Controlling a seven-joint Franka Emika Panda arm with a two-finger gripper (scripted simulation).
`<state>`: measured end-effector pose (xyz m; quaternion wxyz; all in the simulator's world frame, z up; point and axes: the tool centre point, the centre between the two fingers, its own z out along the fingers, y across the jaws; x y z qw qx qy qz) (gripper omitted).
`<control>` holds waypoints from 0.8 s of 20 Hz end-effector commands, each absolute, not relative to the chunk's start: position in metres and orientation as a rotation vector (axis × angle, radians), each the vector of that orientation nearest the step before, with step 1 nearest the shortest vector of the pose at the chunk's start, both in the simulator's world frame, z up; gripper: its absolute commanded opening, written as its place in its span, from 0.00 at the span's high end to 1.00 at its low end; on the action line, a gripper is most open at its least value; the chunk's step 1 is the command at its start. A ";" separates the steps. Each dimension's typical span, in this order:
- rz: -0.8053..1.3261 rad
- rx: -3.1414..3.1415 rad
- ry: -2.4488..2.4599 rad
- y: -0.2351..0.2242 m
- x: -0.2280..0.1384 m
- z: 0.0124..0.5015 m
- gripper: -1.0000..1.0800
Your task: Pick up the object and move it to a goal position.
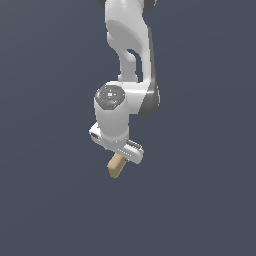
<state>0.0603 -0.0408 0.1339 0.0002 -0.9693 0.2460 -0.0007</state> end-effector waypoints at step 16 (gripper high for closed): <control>0.000 -3.044 0.778 -0.041 0.061 0.096 1.00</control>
